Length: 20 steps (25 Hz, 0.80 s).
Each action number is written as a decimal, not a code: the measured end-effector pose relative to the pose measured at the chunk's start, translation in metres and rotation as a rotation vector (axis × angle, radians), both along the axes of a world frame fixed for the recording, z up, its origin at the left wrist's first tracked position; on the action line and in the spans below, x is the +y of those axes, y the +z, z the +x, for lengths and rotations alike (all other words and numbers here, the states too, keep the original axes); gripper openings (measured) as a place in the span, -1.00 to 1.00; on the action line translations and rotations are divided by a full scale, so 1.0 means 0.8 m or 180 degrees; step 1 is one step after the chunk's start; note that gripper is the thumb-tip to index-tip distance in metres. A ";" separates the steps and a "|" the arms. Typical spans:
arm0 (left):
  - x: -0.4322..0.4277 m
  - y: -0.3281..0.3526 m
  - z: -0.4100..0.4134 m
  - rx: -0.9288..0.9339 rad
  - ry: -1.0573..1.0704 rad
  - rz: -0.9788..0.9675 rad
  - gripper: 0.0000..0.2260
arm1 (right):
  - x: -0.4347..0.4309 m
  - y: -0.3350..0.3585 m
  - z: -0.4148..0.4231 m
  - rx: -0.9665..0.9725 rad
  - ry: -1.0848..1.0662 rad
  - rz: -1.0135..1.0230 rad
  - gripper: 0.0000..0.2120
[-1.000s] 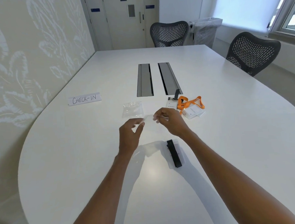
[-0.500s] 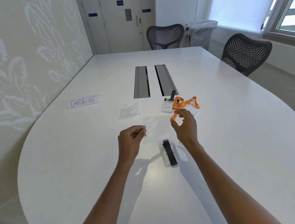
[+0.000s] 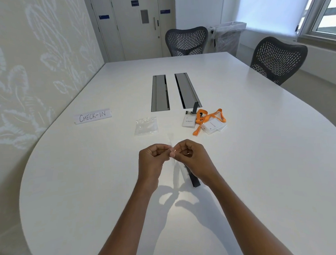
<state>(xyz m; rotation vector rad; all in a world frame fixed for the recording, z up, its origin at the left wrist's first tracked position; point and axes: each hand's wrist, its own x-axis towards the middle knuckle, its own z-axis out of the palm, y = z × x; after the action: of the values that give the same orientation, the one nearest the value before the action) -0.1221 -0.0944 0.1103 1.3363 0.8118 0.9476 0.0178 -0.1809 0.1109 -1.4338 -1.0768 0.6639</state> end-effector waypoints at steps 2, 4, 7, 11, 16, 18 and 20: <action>-0.002 0.003 -0.001 0.0018 -0.0196 -0.0023 -0.95 | -0.001 0.003 0.004 0.0029 0.0143 -0.0043 -0.77; -0.003 0.005 -0.001 0.0023 -0.0362 -0.0074 -0.96 | -0.001 0.007 0.008 0.0077 0.0280 -0.0096 -0.76; -0.003 0.006 -0.003 0.0028 -0.0436 -0.0176 -0.94 | -0.004 0.012 0.013 0.0165 0.0366 -0.0193 -0.78; -0.001 -0.002 -0.003 0.0090 -0.0272 -0.0159 -0.89 | -0.007 0.009 0.015 0.0341 0.0249 -0.0348 -0.87; -0.014 -0.007 0.004 0.0103 -0.0017 -0.0128 -0.93 | -0.004 0.001 0.002 0.0439 -0.0203 -0.0305 -0.91; -0.019 -0.008 0.006 0.0050 0.0083 -0.0220 -0.92 | 0.000 -0.001 -0.001 0.0333 -0.0346 -0.0289 -0.92; -0.020 -0.010 0.007 0.0200 0.0254 -0.0140 -0.91 | 0.001 -0.002 -0.003 0.0300 -0.0408 -0.0326 -0.92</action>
<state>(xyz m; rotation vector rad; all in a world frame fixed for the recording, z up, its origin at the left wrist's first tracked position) -0.1164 -0.1102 0.1024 1.3089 0.9350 0.9487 0.0153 -0.1800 0.1095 -1.5303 -0.8806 0.6955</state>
